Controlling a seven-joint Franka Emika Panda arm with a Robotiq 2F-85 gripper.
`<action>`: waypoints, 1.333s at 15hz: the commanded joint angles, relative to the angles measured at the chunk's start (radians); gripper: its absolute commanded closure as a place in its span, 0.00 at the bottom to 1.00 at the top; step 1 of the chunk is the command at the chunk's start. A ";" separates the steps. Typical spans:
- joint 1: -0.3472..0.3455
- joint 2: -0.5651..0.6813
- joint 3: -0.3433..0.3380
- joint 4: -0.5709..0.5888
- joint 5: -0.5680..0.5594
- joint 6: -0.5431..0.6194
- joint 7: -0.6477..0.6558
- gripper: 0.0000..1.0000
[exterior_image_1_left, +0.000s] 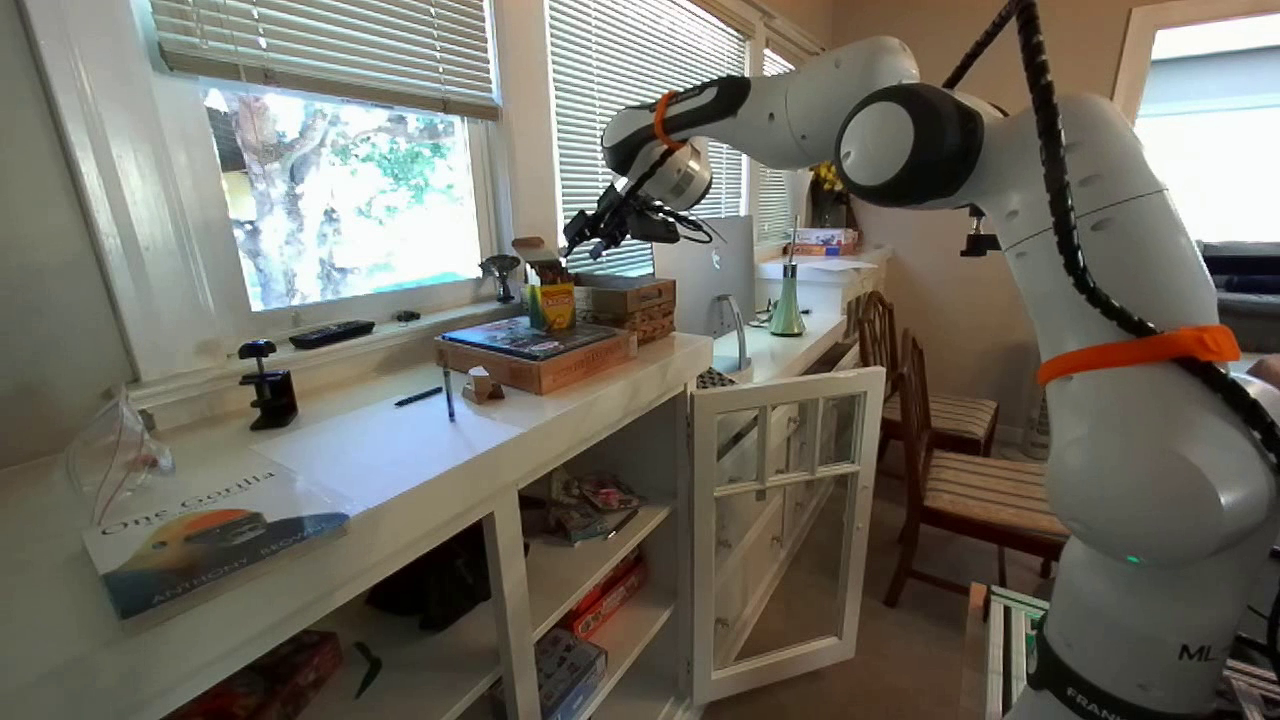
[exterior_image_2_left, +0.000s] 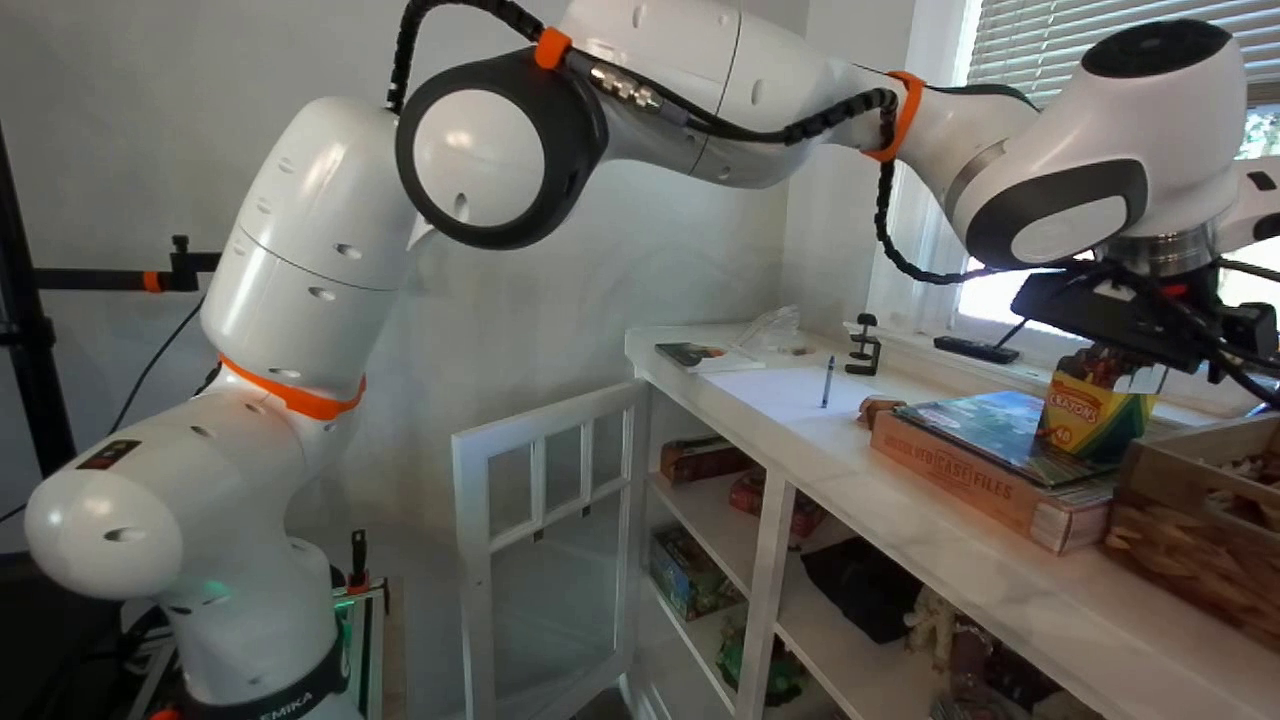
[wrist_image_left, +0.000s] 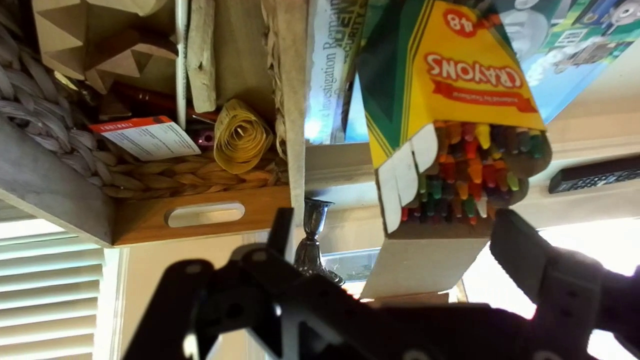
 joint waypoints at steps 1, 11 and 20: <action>-0.047 0.075 0.057 0.101 0.084 -0.033 -0.087 0.00; -0.099 0.213 0.171 0.262 0.227 -0.075 -0.190 0.18; -0.099 0.272 0.203 0.341 0.216 -0.099 -0.160 0.85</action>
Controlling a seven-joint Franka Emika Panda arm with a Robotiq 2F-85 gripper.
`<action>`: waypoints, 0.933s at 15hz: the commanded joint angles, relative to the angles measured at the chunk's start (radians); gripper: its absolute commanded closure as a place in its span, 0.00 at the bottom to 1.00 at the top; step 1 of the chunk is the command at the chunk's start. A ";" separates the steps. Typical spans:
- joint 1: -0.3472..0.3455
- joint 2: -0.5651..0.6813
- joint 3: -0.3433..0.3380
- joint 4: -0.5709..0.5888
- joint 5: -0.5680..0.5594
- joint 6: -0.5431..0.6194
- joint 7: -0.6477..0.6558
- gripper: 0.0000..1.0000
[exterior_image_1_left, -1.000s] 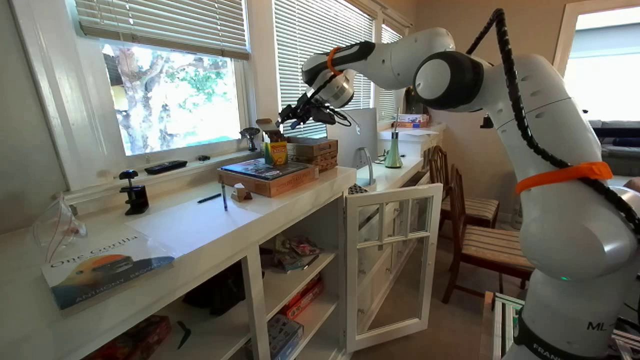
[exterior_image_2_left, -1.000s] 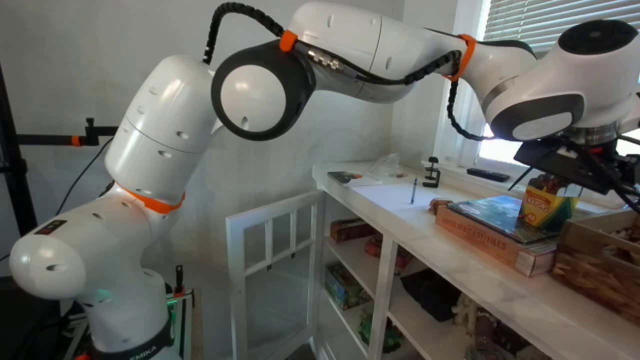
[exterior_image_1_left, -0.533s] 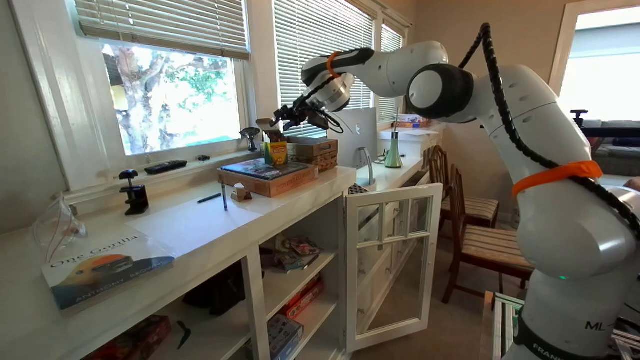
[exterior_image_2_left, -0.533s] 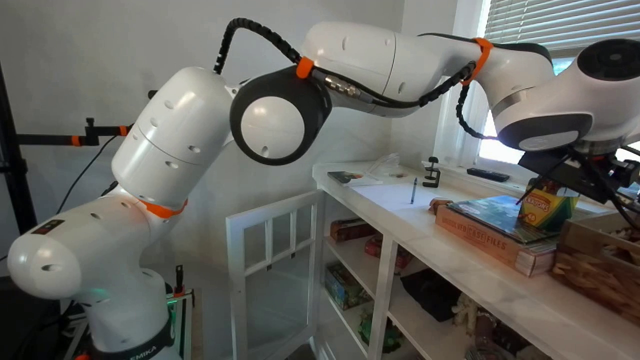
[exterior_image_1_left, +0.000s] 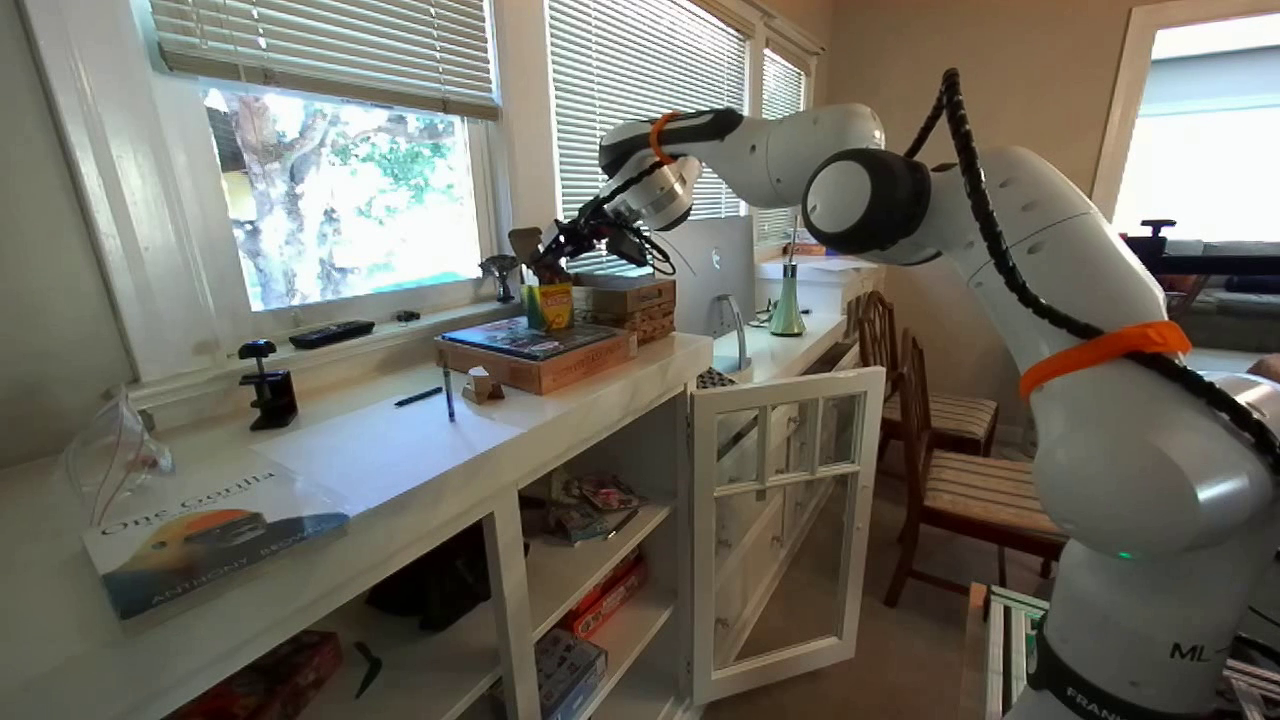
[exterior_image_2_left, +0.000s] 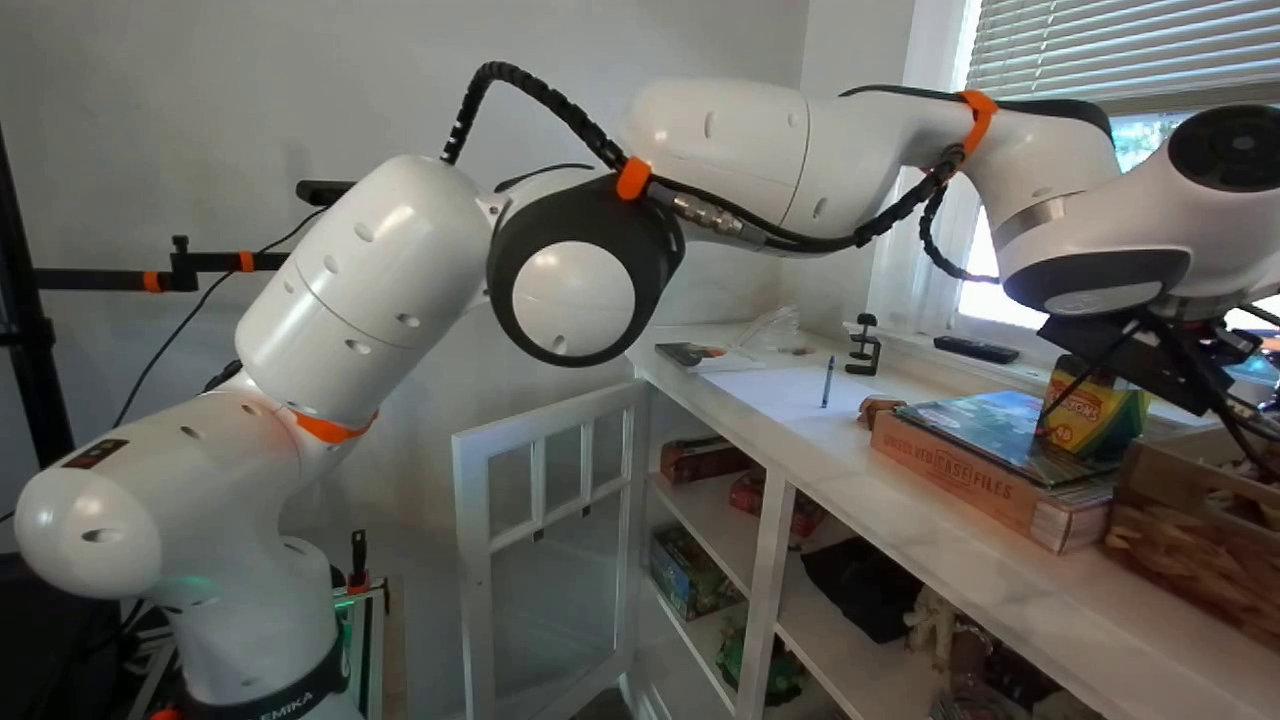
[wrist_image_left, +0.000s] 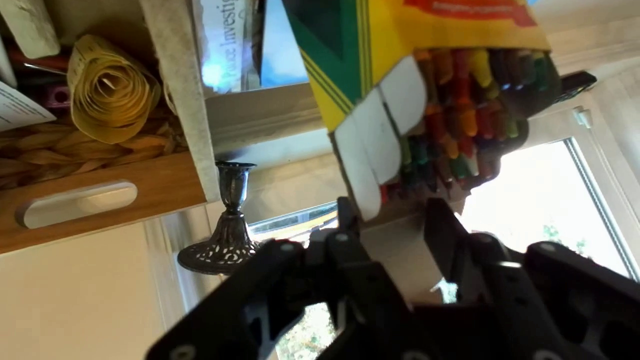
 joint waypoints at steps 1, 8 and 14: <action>-0.008 0.036 0.012 0.059 0.012 -0.038 0.010 0.92; -0.006 0.014 0.012 0.047 0.012 -0.025 0.028 1.00; 0.007 -0.027 0.027 0.013 0.015 -0.001 0.006 1.00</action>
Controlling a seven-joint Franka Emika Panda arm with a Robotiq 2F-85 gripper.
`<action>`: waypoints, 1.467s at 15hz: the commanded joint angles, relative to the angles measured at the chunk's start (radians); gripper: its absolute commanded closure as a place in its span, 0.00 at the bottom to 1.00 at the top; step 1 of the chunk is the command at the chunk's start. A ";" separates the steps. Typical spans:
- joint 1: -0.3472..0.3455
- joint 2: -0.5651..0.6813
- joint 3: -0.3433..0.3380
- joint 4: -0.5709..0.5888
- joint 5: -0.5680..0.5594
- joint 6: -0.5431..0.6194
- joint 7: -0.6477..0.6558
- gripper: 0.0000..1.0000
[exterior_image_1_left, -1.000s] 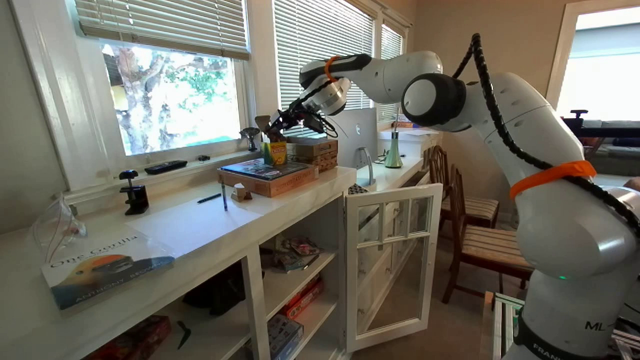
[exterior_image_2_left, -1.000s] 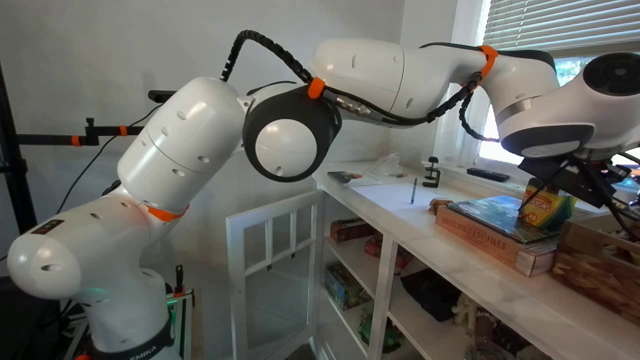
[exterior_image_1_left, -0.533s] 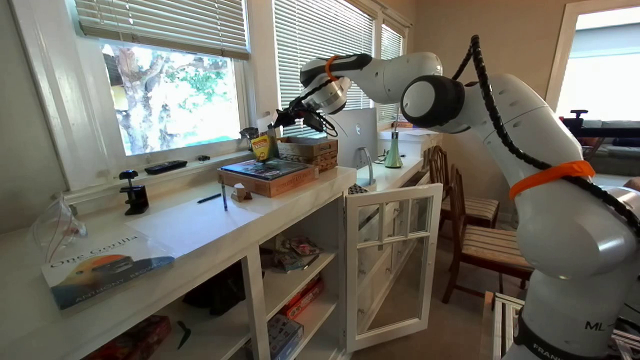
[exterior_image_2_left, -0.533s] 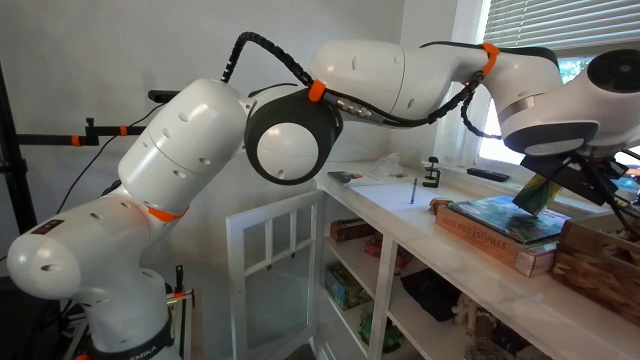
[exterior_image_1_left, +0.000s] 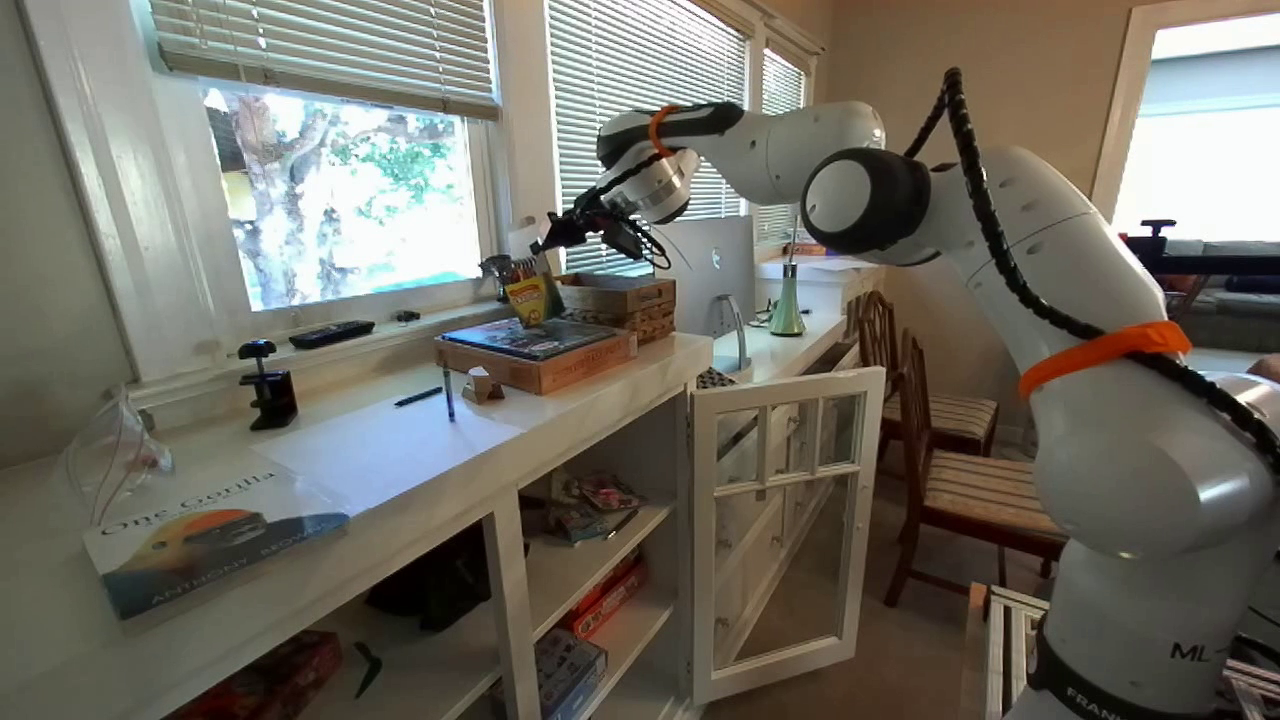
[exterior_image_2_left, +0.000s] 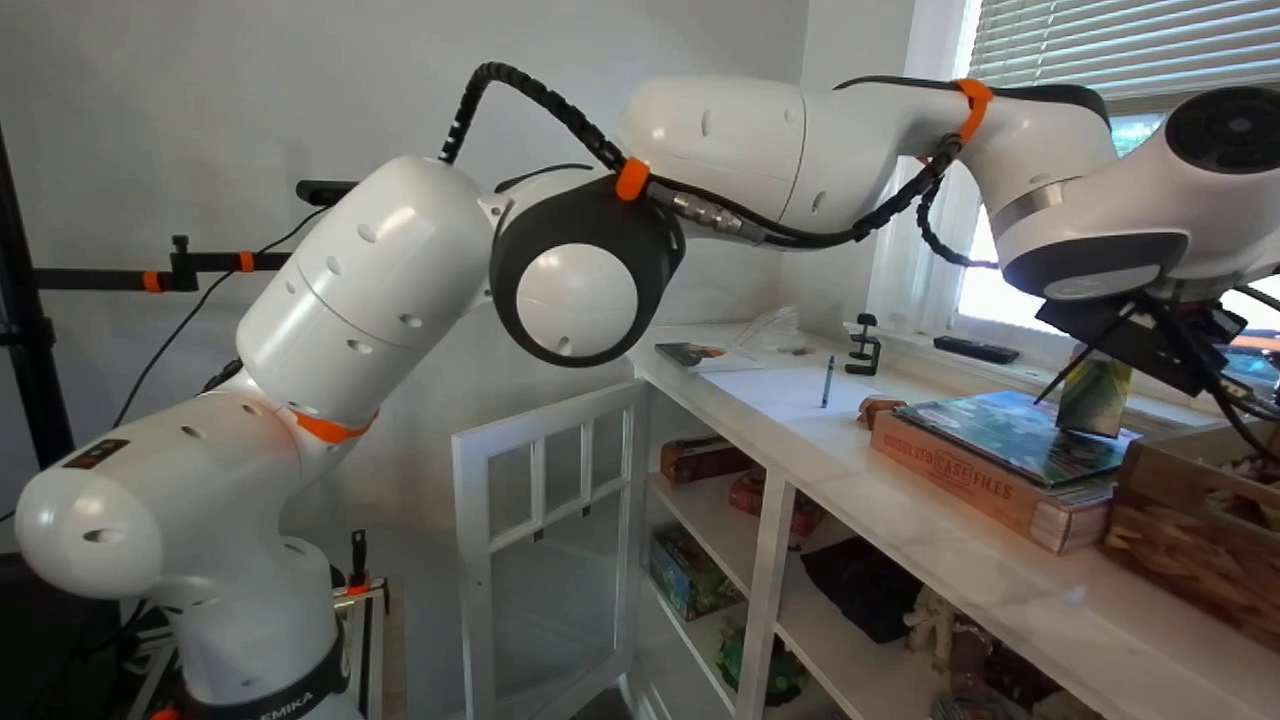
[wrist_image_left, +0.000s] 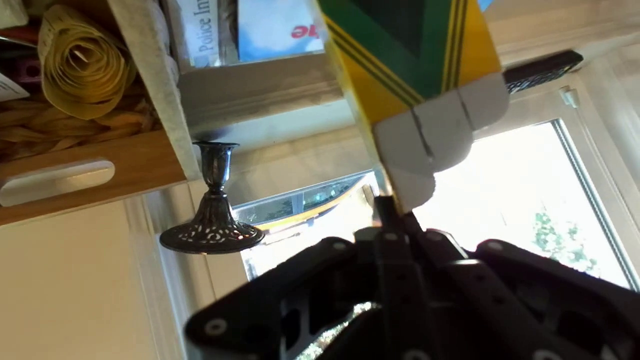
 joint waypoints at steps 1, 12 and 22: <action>0.000 -0.035 0.024 -0.024 0.019 0.008 -0.018 1.00; -0.002 -0.216 0.011 -0.202 -0.007 0.011 0.014 1.00; -0.035 -0.478 0.020 -0.513 0.033 -0.010 0.034 1.00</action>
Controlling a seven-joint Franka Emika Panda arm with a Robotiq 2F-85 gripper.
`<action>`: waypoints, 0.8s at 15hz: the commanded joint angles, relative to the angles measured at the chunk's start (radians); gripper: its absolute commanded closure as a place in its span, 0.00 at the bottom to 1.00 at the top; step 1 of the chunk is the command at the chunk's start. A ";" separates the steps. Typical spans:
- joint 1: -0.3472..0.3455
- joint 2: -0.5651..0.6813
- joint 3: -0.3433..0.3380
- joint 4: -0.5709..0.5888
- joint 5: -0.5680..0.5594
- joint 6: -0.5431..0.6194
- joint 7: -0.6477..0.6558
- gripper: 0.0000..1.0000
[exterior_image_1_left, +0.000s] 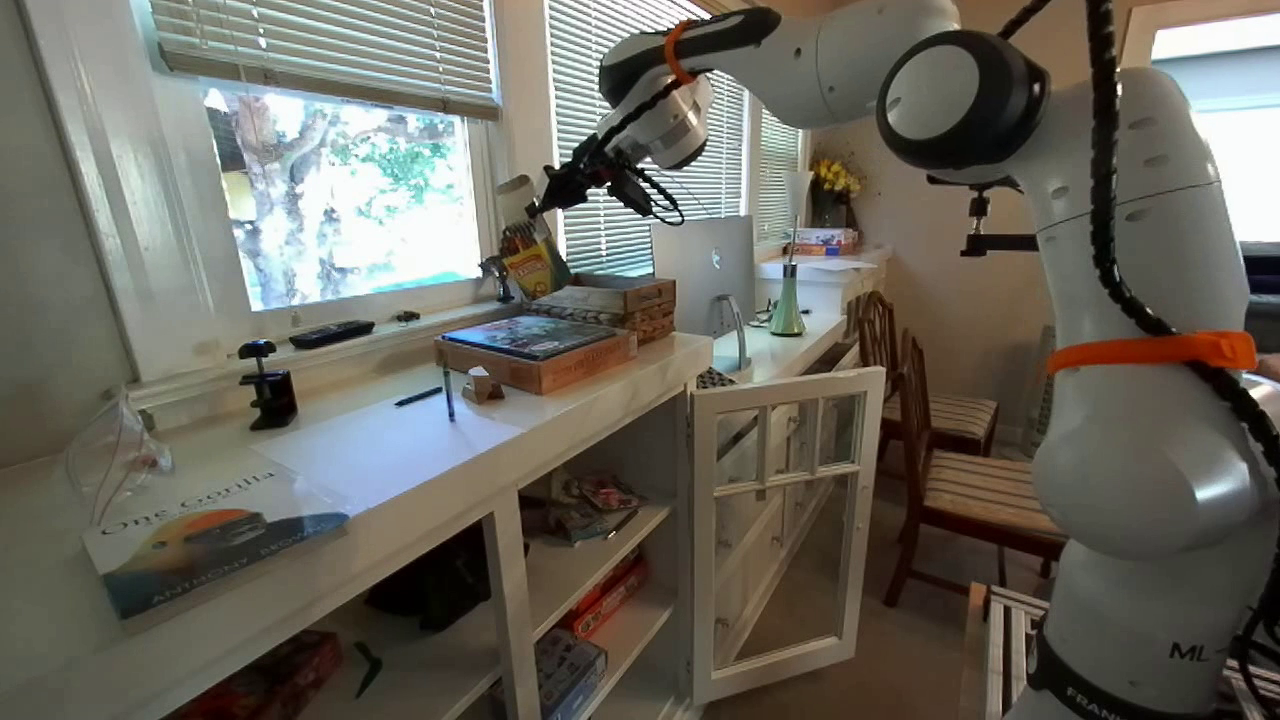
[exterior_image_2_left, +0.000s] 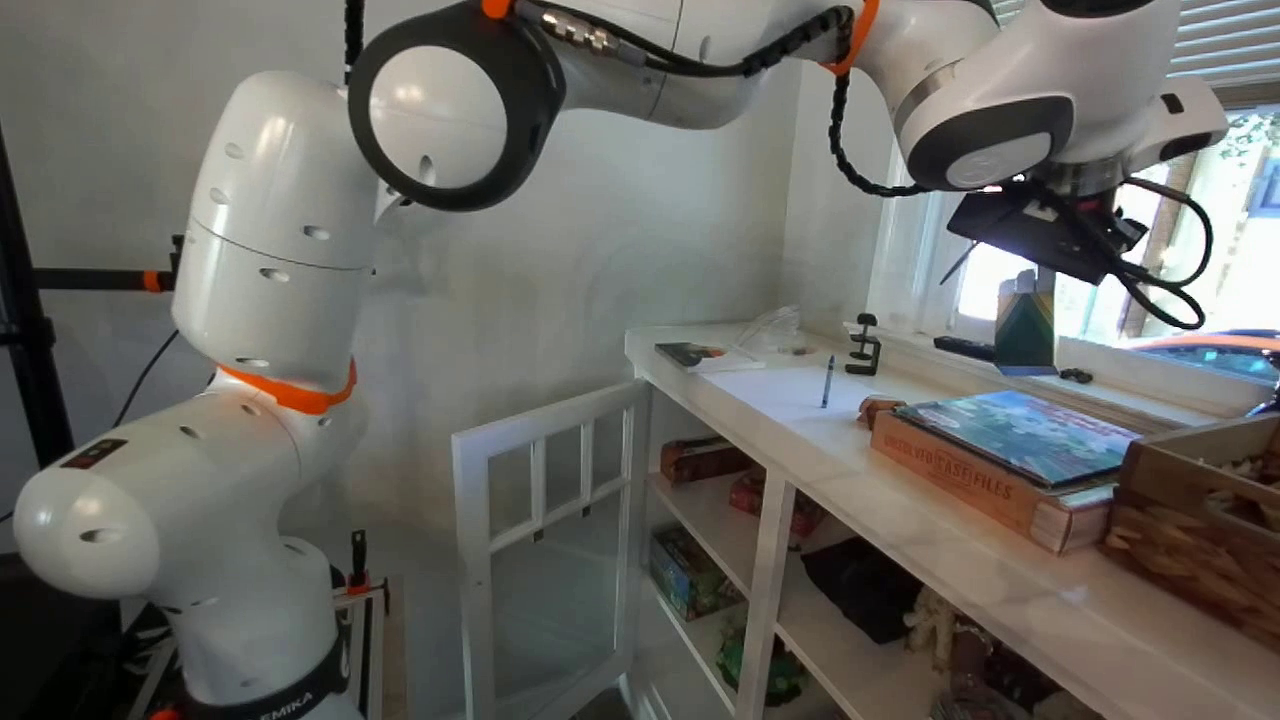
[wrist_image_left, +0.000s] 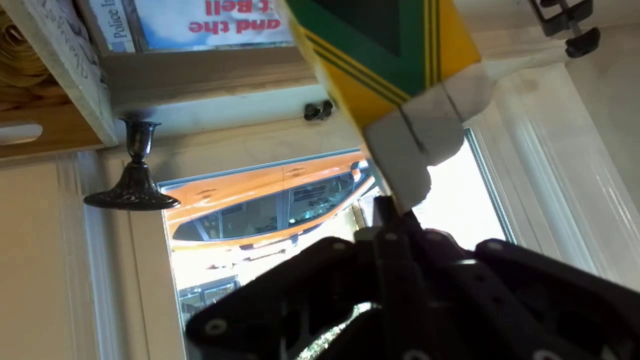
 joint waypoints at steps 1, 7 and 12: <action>-0.025 -0.137 0.008 -0.174 0.050 -0.018 -0.002 1.00; 0.119 -0.279 -0.161 -0.342 0.167 -0.046 -0.049 1.00; 0.239 -0.397 -0.292 -0.491 0.222 -0.059 -0.082 1.00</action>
